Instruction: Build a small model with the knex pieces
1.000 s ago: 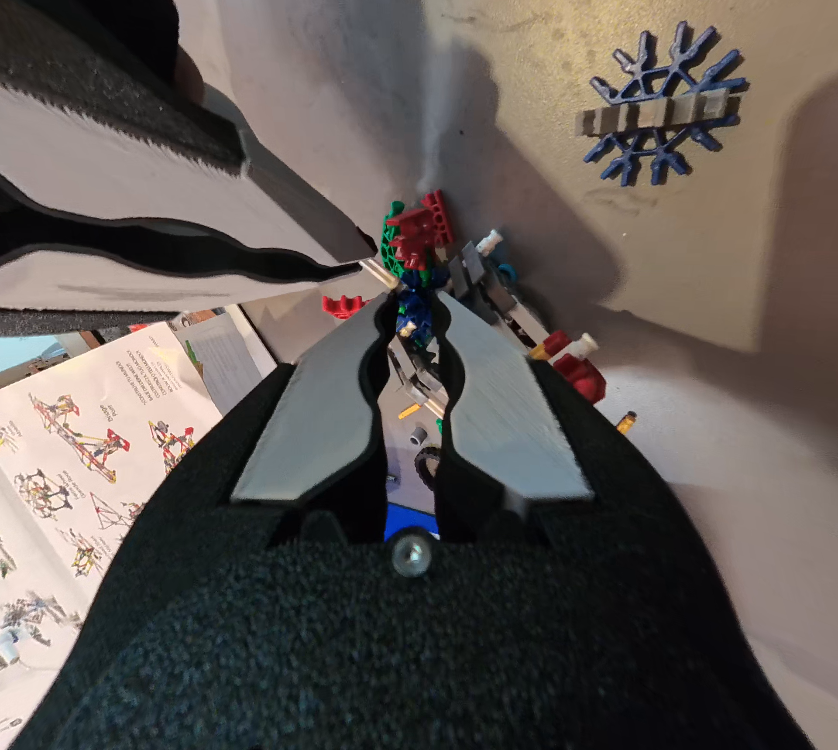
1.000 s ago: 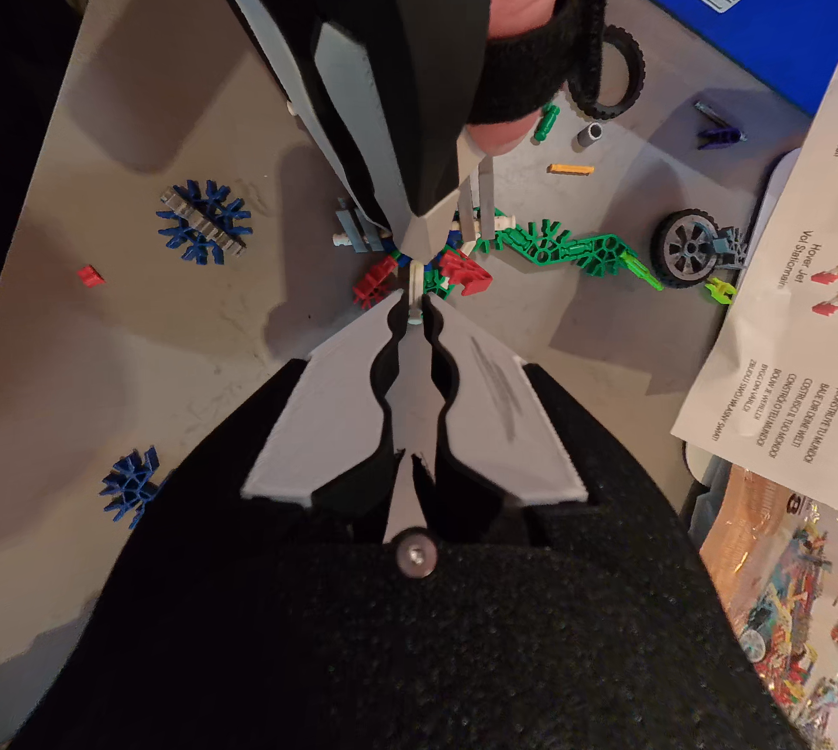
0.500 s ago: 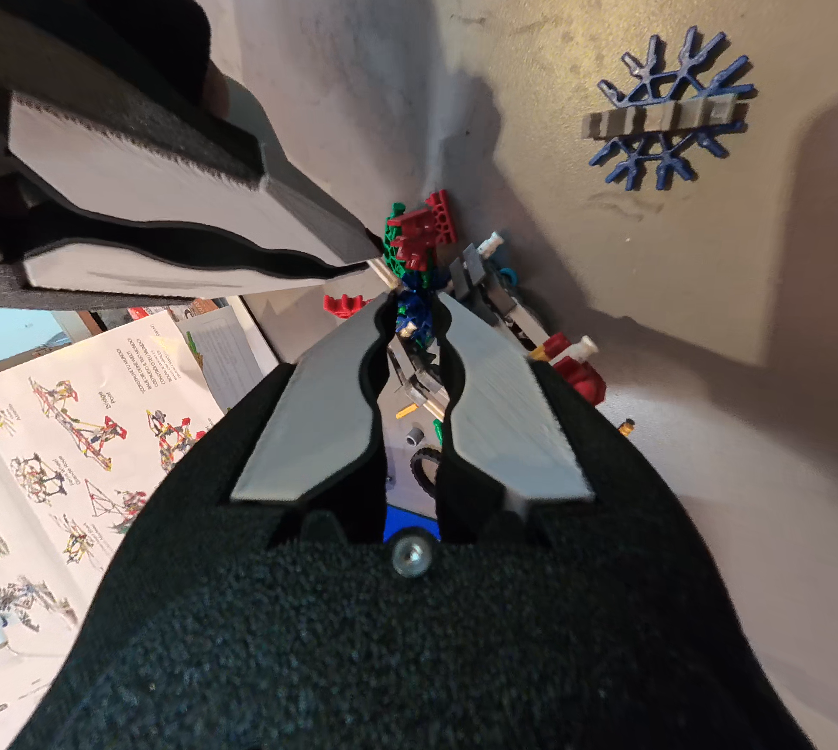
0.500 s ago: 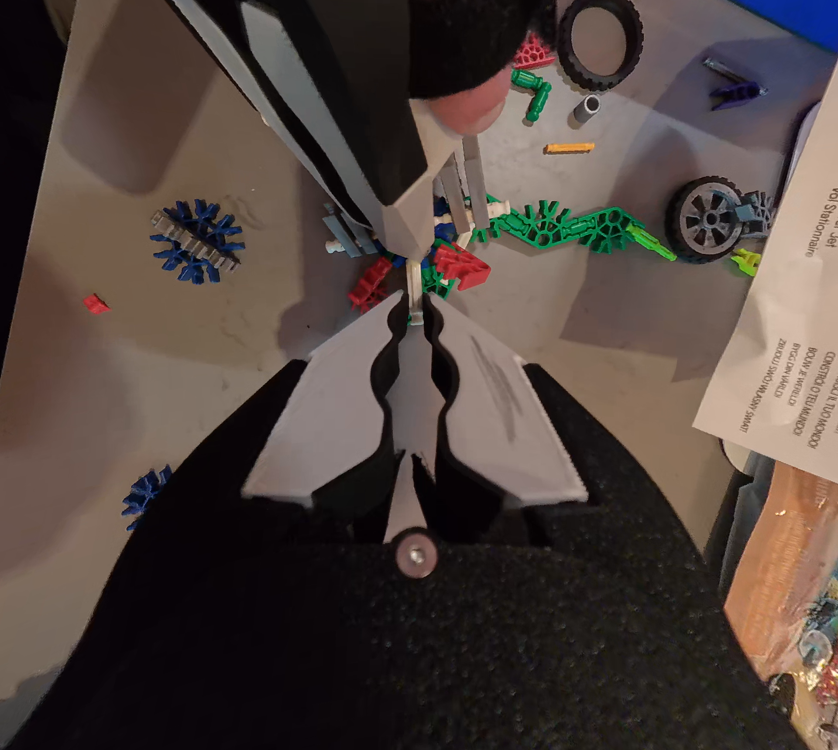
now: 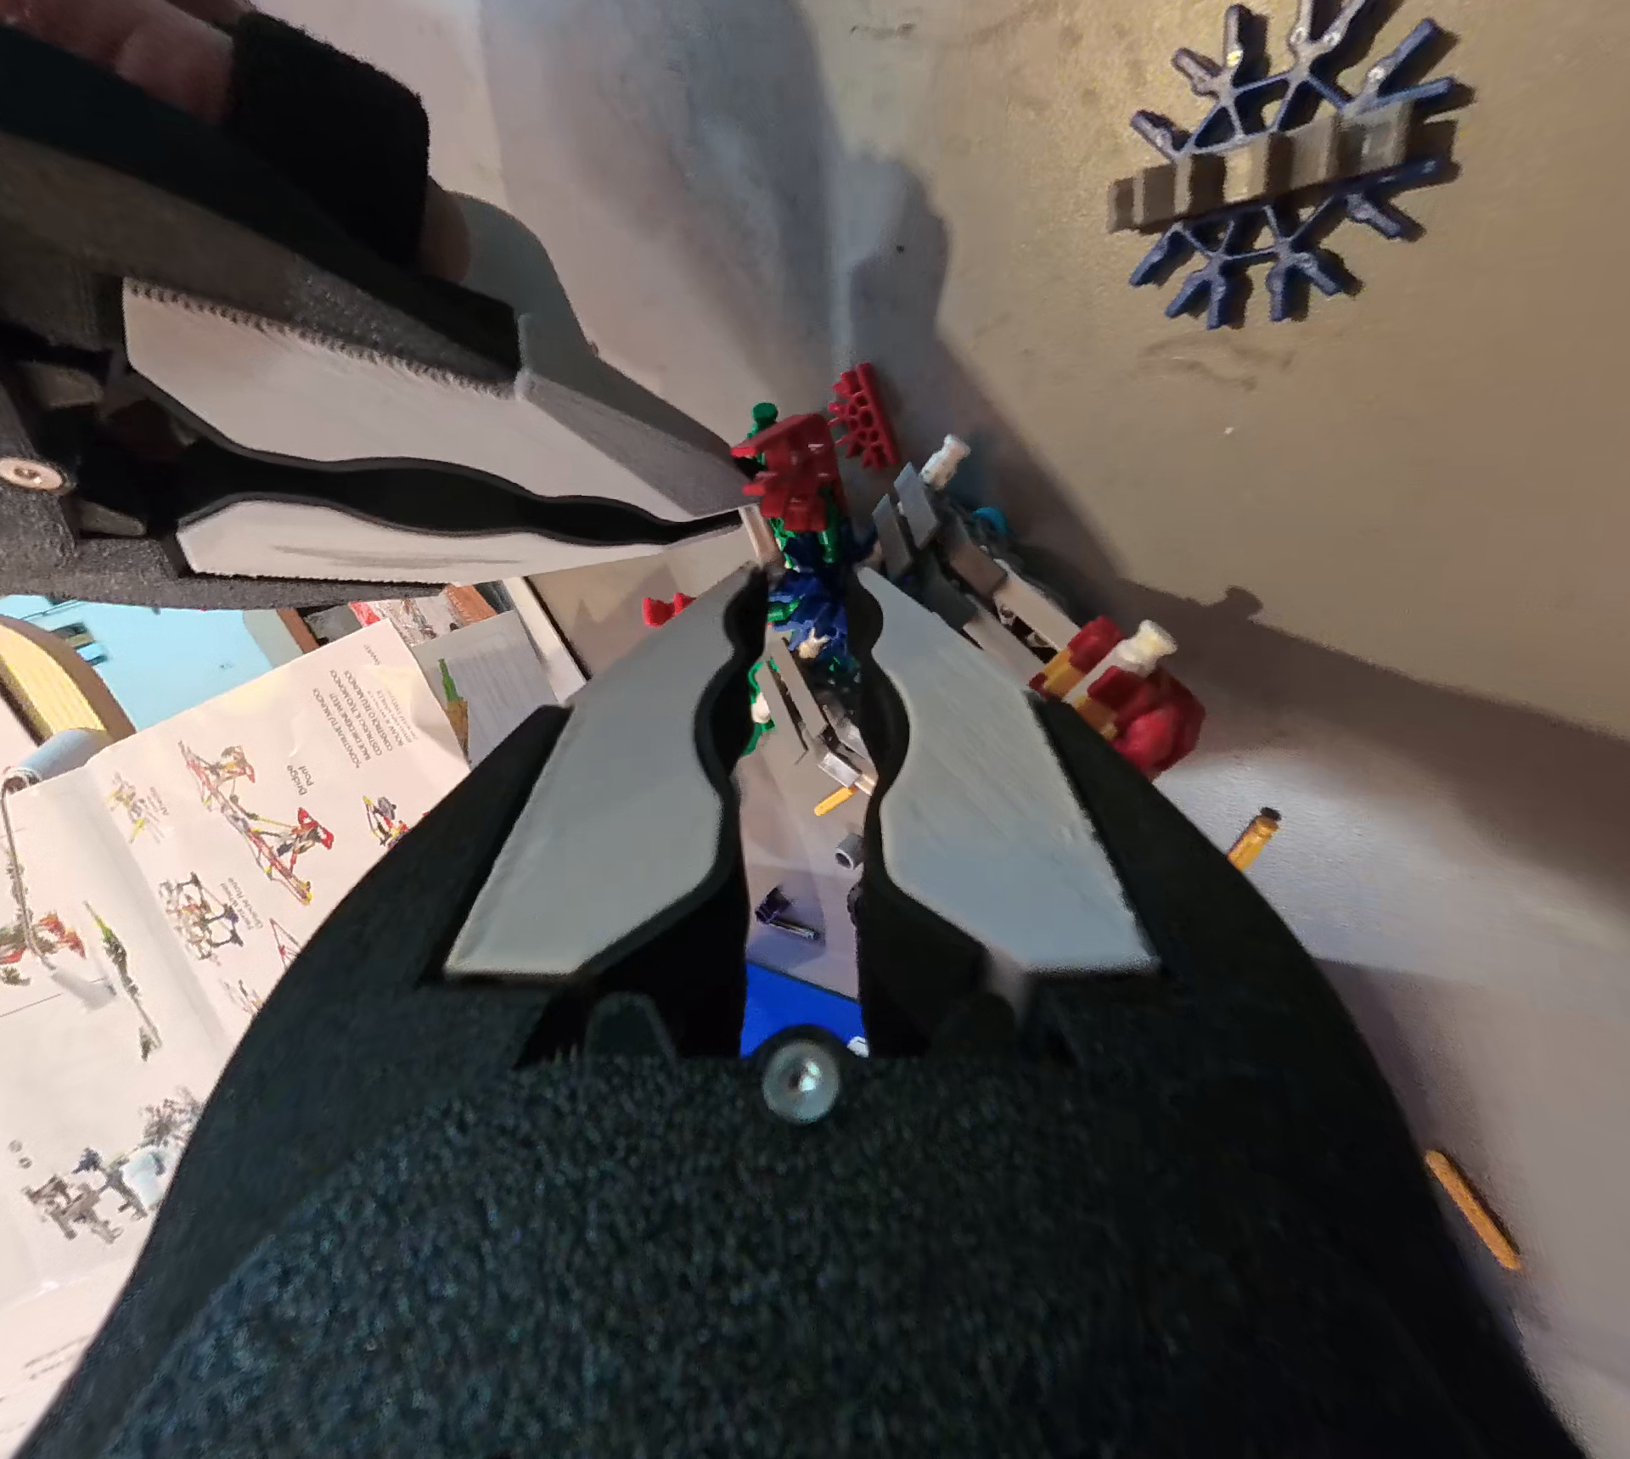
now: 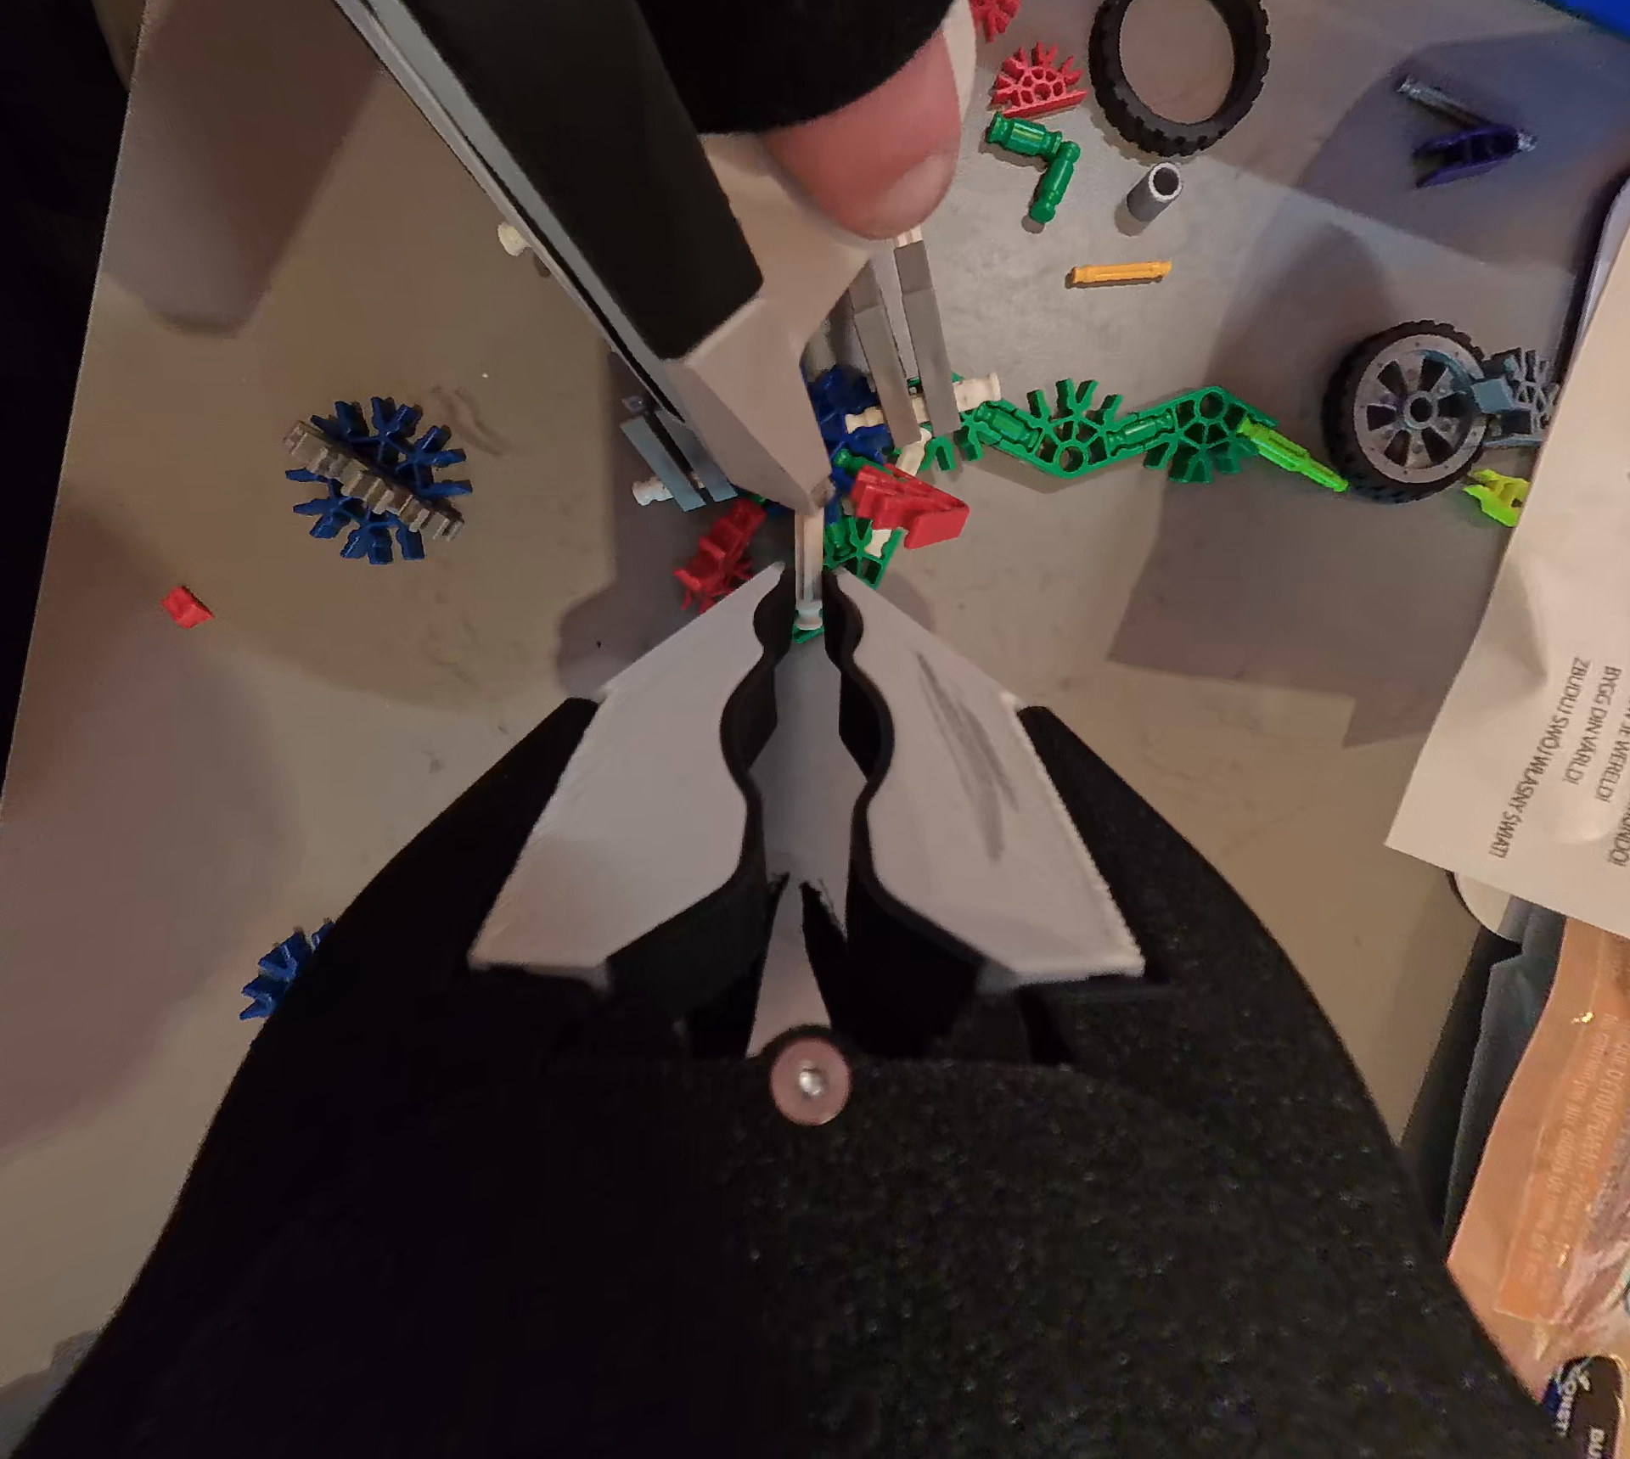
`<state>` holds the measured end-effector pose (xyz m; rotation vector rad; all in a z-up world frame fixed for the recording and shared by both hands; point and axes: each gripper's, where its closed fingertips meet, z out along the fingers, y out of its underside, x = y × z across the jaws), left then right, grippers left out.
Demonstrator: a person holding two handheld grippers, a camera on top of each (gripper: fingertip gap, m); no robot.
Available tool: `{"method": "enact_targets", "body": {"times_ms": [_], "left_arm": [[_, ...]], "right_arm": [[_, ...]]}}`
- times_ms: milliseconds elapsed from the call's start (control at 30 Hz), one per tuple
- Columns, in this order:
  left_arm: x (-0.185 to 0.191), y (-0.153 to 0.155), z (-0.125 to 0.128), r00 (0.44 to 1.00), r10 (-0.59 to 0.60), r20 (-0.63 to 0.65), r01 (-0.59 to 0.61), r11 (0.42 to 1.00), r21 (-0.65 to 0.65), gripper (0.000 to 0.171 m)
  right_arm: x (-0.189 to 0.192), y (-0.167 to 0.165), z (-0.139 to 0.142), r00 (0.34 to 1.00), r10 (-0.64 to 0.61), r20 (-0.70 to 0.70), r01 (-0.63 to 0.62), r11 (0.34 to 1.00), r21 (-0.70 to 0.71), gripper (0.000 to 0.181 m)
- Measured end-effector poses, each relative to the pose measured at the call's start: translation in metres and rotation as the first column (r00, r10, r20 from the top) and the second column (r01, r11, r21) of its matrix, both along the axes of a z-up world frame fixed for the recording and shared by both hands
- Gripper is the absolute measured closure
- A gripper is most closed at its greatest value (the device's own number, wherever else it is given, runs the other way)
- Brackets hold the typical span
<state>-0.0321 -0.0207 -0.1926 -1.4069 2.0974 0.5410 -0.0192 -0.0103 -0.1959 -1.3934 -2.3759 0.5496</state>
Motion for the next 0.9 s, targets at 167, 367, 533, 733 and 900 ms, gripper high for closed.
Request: {"method": "enact_targets", "body": {"times_ms": [167,367,533,733,900], "left_arm": [[0.0001,-0.0005,-0.0006,1.0,-0.009,-0.019,0.009,1.0,-0.011,0.156],[-0.0005,-0.0014,-0.0016,0.998,-0.026,-0.065,0.025,1.0,-0.014,0.158],[-0.0008,-0.0016,-0.0019,0.994,-0.038,-0.102,0.037,0.999,-0.008,0.158],[-0.0006,-0.0016,-0.0023,0.987,-0.036,-0.158,0.033,0.999,-0.022,0.159],[-0.0003,-0.0016,-0.0028,0.986,-0.033,-0.165,0.027,0.999,-0.036,0.159]], "right_arm": [[0.0,0.0,0.0001,1.0,0.001,0.0,-0.001,1.0,0.004,0.177],[0.0001,0.0001,0.001,1.0,0.002,-0.001,-0.002,1.0,0.016,0.177],[-0.0002,0.0001,0.002,1.0,0.002,0.0,-0.002,1.0,0.028,0.177],[-0.0007,0.0013,0.0008,1.0,-0.001,0.005,0.001,0.999,0.047,0.177],[-0.0011,0.0024,0.0004,1.0,-0.003,0.009,0.003,0.998,0.066,0.177]]}}
